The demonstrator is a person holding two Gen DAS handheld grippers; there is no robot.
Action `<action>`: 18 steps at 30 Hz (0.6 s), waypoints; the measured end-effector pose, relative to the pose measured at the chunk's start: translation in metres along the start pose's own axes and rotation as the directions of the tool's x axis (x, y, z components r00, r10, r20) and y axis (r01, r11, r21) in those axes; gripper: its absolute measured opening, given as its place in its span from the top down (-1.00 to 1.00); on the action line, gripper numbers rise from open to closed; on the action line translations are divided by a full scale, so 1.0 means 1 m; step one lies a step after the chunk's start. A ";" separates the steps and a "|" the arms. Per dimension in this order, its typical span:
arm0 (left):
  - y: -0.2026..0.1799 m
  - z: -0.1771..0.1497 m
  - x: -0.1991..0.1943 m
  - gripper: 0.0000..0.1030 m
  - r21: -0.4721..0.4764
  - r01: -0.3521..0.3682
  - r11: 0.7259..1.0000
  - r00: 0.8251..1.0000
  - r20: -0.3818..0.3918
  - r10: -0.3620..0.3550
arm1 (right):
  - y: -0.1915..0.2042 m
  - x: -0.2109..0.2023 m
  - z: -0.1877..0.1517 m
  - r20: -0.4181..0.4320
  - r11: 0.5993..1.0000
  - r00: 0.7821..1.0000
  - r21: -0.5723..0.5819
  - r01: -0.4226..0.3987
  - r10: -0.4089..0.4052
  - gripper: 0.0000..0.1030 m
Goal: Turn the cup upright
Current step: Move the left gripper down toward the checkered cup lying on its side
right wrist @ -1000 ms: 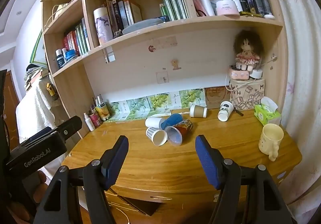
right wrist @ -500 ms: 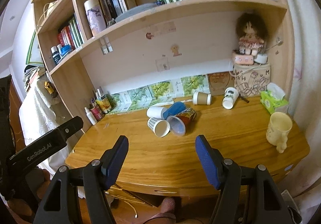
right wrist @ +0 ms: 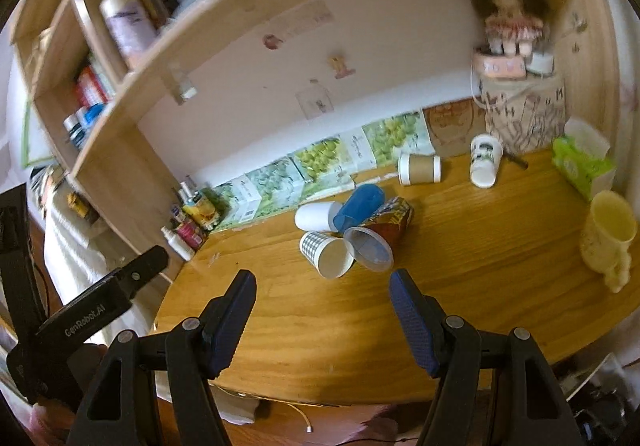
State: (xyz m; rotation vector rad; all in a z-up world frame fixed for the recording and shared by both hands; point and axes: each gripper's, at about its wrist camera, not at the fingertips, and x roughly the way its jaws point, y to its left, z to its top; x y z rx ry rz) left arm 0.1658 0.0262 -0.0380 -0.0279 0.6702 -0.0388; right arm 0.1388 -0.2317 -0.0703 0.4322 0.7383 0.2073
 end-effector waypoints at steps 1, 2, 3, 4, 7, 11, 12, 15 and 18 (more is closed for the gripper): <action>0.002 0.005 0.007 -0.99 0.013 -0.001 1.000 1.000 -0.002 0.001 | -0.003 0.010 0.005 -0.008 1.000 1.000 0.028 -0.004 0.004 -0.36; 0.005 0.012 0.017 -0.99 0.036 0.002 0.999 1.000 -0.003 -0.002 | -0.005 0.017 0.008 -0.014 0.999 1.000 0.051 -0.007 0.008 -0.36; 0.007 0.017 0.023 -0.99 0.052 0.002 0.999 1.000 -0.002 -0.002 | -0.007 0.025 0.012 -0.023 0.997 1.000 0.077 -0.009 0.010 -0.36; 0.008 0.021 0.030 -0.99 0.069 0.001 0.998 1.000 -0.001 -0.001 | -0.009 0.035 0.017 -0.034 0.994 0.999 0.105 -0.007 0.010 -0.36; 0.013 0.037 0.055 -0.99 0.145 -0.008 0.989 1.000 -0.001 0.008 | -0.014 0.060 0.026 -0.061 0.987 0.998 0.162 -0.006 0.016 -0.36; 0.011 0.048 0.084 -0.99 0.262 -0.004 0.965 1.000 -0.006 0.005 | -0.024 0.091 0.035 -0.096 0.967 0.995 0.255 -0.005 0.030 -0.36; 0.010 0.050 0.093 -0.98 0.294 0.013 0.956 1.000 -0.022 -0.007 | -0.025 0.098 0.037 -0.104 0.961 0.994 0.277 0.005 0.025 -0.36; 0.005 0.054 0.117 -0.98 0.389 0.060 0.919 0.997 -0.063 -0.039 | -0.026 0.117 0.043 -0.117 0.954 0.993 0.300 0.026 0.010 -0.36; -0.002 0.055 0.138 -0.98 0.492 0.105 0.864 0.993 -0.099 -0.064 | -0.027 0.131 0.047 -0.131 0.947 0.991 0.318 0.046 -0.004 -0.36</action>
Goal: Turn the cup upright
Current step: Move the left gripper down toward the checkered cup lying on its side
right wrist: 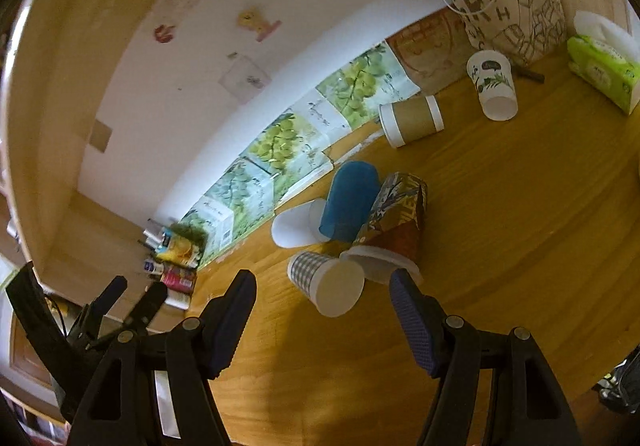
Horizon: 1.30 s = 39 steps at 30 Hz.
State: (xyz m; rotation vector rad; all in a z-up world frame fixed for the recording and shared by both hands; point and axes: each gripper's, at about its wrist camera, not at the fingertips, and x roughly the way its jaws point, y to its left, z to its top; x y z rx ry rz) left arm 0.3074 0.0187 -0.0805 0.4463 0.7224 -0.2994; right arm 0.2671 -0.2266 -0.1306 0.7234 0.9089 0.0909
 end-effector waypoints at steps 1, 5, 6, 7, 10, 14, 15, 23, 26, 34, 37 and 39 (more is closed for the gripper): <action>-0.002 0.002 0.005 -0.98 0.037 0.012 0.999 1.000 0.000 -0.012 | 0.000 0.004 0.002 -0.004 1.000 1.000 0.004 0.005 -0.005 -0.36; -0.011 0.008 0.028 -0.98 0.235 0.072 0.969 0.997 0.007 -0.076 | 0.000 0.020 0.008 -0.016 0.999 0.999 0.019 0.036 -0.036 -0.36; -0.013 0.009 0.034 -0.98 0.284 0.090 0.955 0.995 0.008 -0.096 | 0.000 0.023 0.009 -0.019 0.999 0.999 0.021 0.046 -0.046 -0.36; -0.015 0.010 0.039 -0.98 0.321 0.105 0.941 0.994 0.008 -0.113 | -0.001 0.028 0.010 -0.020 0.998 0.998 0.021 0.059 -0.058 -0.36; -0.025 0.010 0.053 -0.98 0.449 0.155 0.880 0.985 0.001 -0.174 | -0.003 0.038 0.011 -0.025 0.996 0.996 0.024 0.083 -0.082 -0.36; -0.034 0.003 0.068 -0.98 0.583 0.203 0.786 0.970 -0.012 -0.242 | -0.008 0.049 0.012 -0.035 0.994 0.995 0.037 0.098 -0.097 -0.36; -0.036 0.001 0.072 -0.98 0.609 0.218 0.763 0.965 -0.021 -0.260 | -0.009 0.053 0.012 -0.039 0.994 0.994 0.040 0.106 -0.104 -0.36; -0.051 -0.017 0.103 -0.98 0.776 0.302 0.555 0.924 -0.094 -0.371 | -0.018 0.064 0.003 -0.067 0.988 0.987 0.032 0.149 -0.147 -0.36; -0.058 -0.025 0.114 -0.98 0.812 0.340 0.474 0.901 -0.136 -0.412 | -0.022 0.065 -0.001 -0.076 0.987 0.985 0.045 0.156 -0.152 -0.36; -0.074 -0.042 0.123 -0.98 0.884 0.382 0.270 0.835 -0.205 -0.510 | -0.028 0.063 -0.013 -0.099 0.977 0.975 0.052 0.205 -0.199 -0.36; -0.079 -0.045 0.125 -0.98 0.897 0.390 0.210 0.813 -0.228 -0.536 | -0.030 0.062 -0.017 -0.114 0.973 0.970 0.062 0.223 -0.215 -0.36; -0.082 -0.045 0.126 -0.98 0.900 0.397 0.179 0.800 -0.244 -0.548 | -0.030 0.061 -0.019 -0.119 0.971 0.967 0.064 0.232 -0.224 -0.36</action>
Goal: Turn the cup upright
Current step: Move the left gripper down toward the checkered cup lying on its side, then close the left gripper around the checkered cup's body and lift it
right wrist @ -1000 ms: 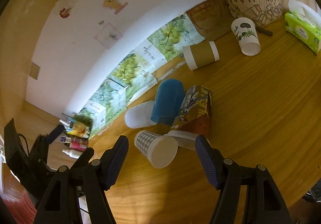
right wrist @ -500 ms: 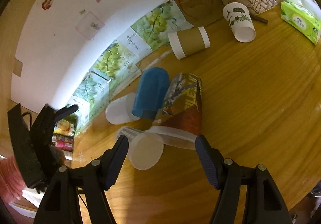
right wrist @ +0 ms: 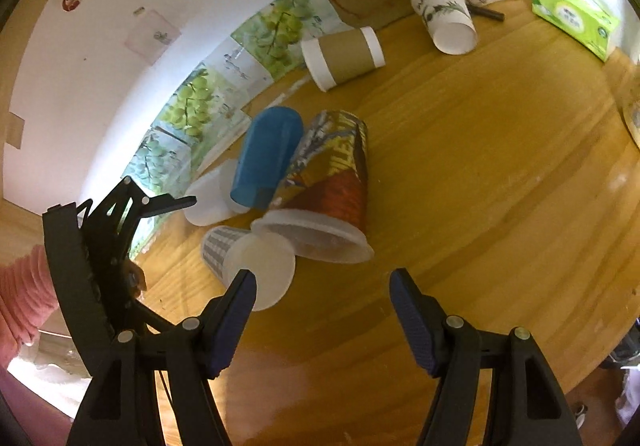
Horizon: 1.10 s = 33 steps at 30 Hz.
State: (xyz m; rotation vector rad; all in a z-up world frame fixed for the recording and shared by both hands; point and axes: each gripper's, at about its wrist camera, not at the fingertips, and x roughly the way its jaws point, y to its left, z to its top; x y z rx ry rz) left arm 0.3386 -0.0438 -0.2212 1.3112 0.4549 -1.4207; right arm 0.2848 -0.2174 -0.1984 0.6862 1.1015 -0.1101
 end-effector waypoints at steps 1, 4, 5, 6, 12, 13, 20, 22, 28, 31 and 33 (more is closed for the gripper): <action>0.001 0.001 0.002 -0.98 0.012 0.010 1.000 1.000 0.003 -0.010 | 0.000 0.000 -0.001 -0.001 1.000 1.000 0.000 0.004 -0.004 -0.36; 0.000 0.002 0.009 -0.87 0.053 0.052 0.997 0.999 0.002 -0.052 | 0.000 -0.002 -0.003 -0.005 1.000 1.000 -0.004 0.017 -0.017 -0.36; -0.001 0.002 0.011 -0.82 0.060 0.064 0.996 0.998 -0.002 -0.064 | -0.001 -0.002 -0.004 -0.007 1.000 1.000 -0.003 0.022 -0.022 -0.36; -0.002 0.003 0.014 -0.77 0.069 0.077 0.995 0.997 -0.010 -0.077 | -0.001 -0.002 -0.004 -0.009 1.000 1.000 0.001 0.025 -0.025 -0.36; -0.003 0.003 0.022 -0.68 0.088 0.127 0.988 0.992 -0.020 -0.125 | -0.003 -0.004 -0.006 -0.009 0.999 0.999 0.013 0.041 -0.040 -0.36; -0.003 0.003 0.024 -0.64 0.086 0.138 0.987 0.990 -0.026 -0.137 | -0.004 -0.004 -0.007 -0.008 0.999 0.999 0.015 0.042 -0.042 -0.36; -0.006 0.004 0.032 -0.38 0.089 0.171 0.981 0.984 -0.058 -0.167 | -0.008 -0.006 -0.006 -0.009 0.998 0.999 0.027 0.052 -0.052 -0.36; -0.005 0.004 0.034 -0.30 0.081 0.192 0.978 0.980 -0.069 -0.187 | -0.008 -0.007 -0.007 -0.007 0.998 0.999 0.028 0.054 -0.054 -0.36; -0.001 0.006 0.034 -0.29 0.032 0.216 0.976 0.973 -0.092 -0.213 | -0.011 -0.011 -0.007 0.002 0.999 0.999 0.031 0.040 -0.040 -0.36; 0.005 0.007 0.036 -0.27 -0.061 0.253 0.965 0.961 -0.103 -0.258 | -0.012 -0.014 -0.009 0.009 0.999 1.000 0.028 0.026 -0.026 -0.36; 0.009 0.009 0.036 -0.27 -0.126 0.266 0.956 0.954 -0.107 -0.279 | -0.013 -0.017 -0.009 0.015 1.000 1.000 0.022 0.016 -0.017 -0.36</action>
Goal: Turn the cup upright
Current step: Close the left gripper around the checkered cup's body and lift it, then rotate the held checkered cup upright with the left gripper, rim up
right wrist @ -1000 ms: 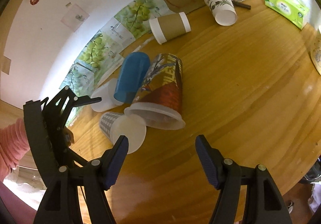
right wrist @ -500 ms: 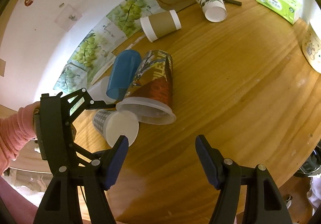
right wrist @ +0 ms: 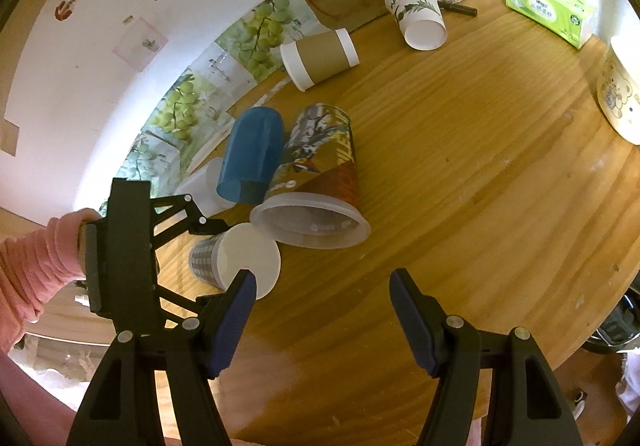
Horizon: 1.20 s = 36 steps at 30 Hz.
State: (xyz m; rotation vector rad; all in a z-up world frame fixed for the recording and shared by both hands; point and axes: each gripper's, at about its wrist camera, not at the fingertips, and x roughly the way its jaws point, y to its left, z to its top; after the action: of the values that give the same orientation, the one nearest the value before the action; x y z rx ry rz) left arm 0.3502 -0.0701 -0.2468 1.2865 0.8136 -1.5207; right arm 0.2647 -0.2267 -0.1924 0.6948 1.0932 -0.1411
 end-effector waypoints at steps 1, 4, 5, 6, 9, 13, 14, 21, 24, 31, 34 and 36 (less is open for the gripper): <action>0.002 0.001 -0.001 -0.26 -0.031 0.008 0.999 1.000 -0.001 -0.008 | 0.000 -0.001 0.000 0.002 1.000 1.000 -0.003 -0.004 0.004 -0.36; 0.007 0.003 -0.005 -0.26 -0.151 0.024 0.988 1.000 0.001 -0.024 | -0.003 -0.004 0.000 0.006 1.000 1.000 -0.015 -0.022 0.022 -0.36; 0.008 0.003 -0.005 -0.26 -0.178 0.027 0.984 1.000 0.002 -0.027 | -0.004 -0.005 0.000 0.006 0.999 1.000 -0.021 -0.029 0.030 -0.36; 0.009 0.003 -0.007 -0.25 -0.222 0.032 0.974 0.999 0.002 -0.032 | -0.005 -0.005 0.000 0.006 0.999 0.999 -0.023 -0.034 0.034 -0.36; 0.005 0.002 -0.012 -0.25 -0.339 0.043 0.940 0.999 0.003 -0.044 | -0.012 -0.010 0.001 0.008 0.997 0.998 -0.044 -0.061 0.061 -0.36; -0.004 0.007 -0.017 -0.25 -0.459 0.019 0.888 1.000 -0.001 -0.022 | -0.018 -0.018 0.003 -0.010 0.993 0.996 -0.081 -0.089 0.089 -0.36; -0.008 0.008 -0.019 -0.25 -0.489 0.013 0.872 1.000 -0.002 -0.015 | -0.020 -0.021 0.004 -0.015 0.990 0.995 -0.095 -0.100 0.099 -0.36; -0.040 0.023 -0.024 -0.25 -0.681 -0.057 0.730 0.998 -0.042 0.039 | -0.032 -0.038 0.009 -0.046 0.972 0.988 -0.178 -0.153 0.147 -0.36; -0.055 0.032 -0.028 -0.25 -0.755 -0.084 0.650 0.996 -0.050 0.071 | -0.035 -0.044 0.013 -0.061 0.960 0.985 -0.224 -0.169 0.159 -0.36; -0.082 0.046 -0.032 -0.25 -0.918 -0.082 0.388 0.992 -0.036 0.124 | -0.043 -0.052 0.020 -0.100 0.928 0.977 -0.308 -0.212 0.190 -0.36; -0.088 0.047 -0.034 -0.25 -0.962 -0.064 0.266 0.987 -0.021 0.161 | -0.046 -0.054 0.021 -0.118 0.915 0.972 -0.330 -0.232 0.204 -0.36; -0.090 0.047 -0.034 -0.25 -0.983 -0.049 0.175 0.982 -0.015 0.190 | -0.048 -0.054 0.022 -0.129 0.908 0.969 -0.342 -0.244 0.212 -0.36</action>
State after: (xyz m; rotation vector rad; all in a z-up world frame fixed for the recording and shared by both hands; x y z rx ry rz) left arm 0.2497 -0.0749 -0.2108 0.1973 1.2675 -0.5546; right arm 0.2352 -0.2892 -0.1617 0.4991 1.0773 0.2875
